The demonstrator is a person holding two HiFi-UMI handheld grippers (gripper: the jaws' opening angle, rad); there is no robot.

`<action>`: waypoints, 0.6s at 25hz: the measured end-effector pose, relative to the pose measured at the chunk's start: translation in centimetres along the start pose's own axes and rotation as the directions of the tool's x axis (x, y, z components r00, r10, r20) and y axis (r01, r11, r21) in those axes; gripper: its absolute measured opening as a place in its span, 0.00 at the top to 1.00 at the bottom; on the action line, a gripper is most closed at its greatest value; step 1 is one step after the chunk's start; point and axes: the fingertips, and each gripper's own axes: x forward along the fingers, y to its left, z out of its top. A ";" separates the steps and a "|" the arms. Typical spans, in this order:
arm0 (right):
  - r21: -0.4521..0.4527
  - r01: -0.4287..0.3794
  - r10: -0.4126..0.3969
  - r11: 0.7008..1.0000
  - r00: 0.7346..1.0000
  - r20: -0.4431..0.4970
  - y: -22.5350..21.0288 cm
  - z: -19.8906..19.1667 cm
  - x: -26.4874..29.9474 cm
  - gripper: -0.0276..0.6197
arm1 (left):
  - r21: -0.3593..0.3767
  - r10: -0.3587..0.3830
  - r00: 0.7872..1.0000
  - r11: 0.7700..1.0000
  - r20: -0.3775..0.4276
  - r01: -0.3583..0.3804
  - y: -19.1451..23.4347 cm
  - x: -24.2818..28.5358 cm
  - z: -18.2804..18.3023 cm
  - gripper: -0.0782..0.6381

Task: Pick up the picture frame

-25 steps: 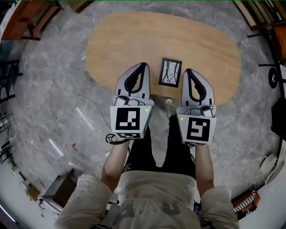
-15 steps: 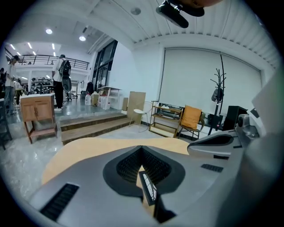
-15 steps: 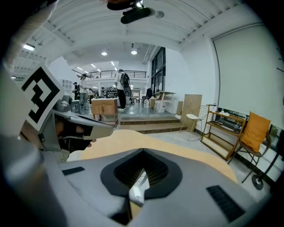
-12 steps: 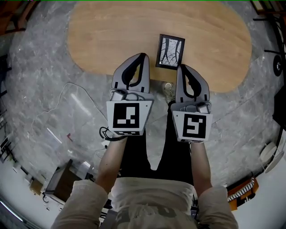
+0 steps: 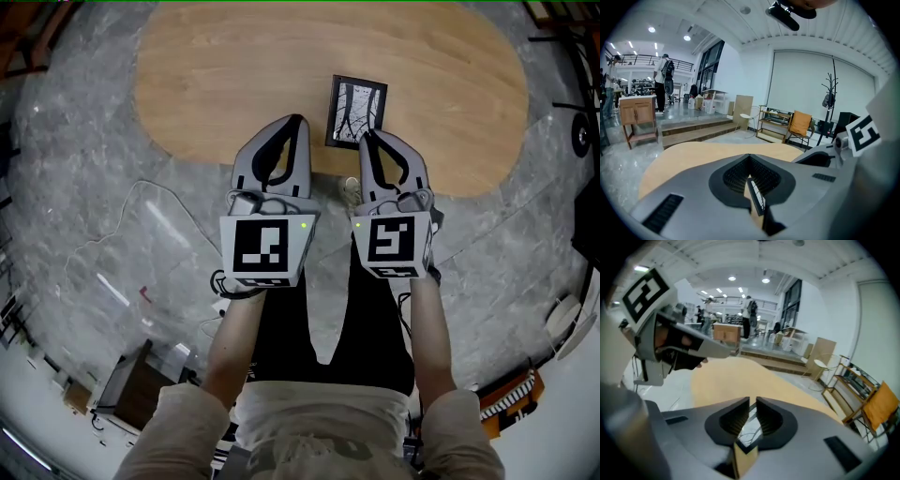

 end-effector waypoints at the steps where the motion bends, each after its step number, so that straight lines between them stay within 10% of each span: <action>1: -0.035 -0.062 0.061 0.997 0.997 -0.037 1.0 -0.9 0.8 0.86 | 0.000 0.002 1.000 1.000 -0.007 -0.002 0.1 0.0 -0.3 0.88; 6: -0.296 -0.265 0.196 0.918 0.950 -0.245 5.6 -6.9 4.2 0.43 | -0.010 0.019 0.999 1.000 -0.046 -0.019 0.7 -0.3 -2.3 0.88; 11: -0.477 -0.387 0.180 0.789 0.888 -0.423 8.7 -13.2 6.1 0.34 | -0.017 0.021 0.997 1.000 -0.079 -0.023 1.2 -0.8 -4.0 0.88; 15: -0.472 -0.401 0.161 0.785 0.868 -0.470 9.1 -15.1 6.8 0.31 | -0.021 0.022 0.996 0.999 -0.092 -0.024 1.6 -0.9 -4.8 0.88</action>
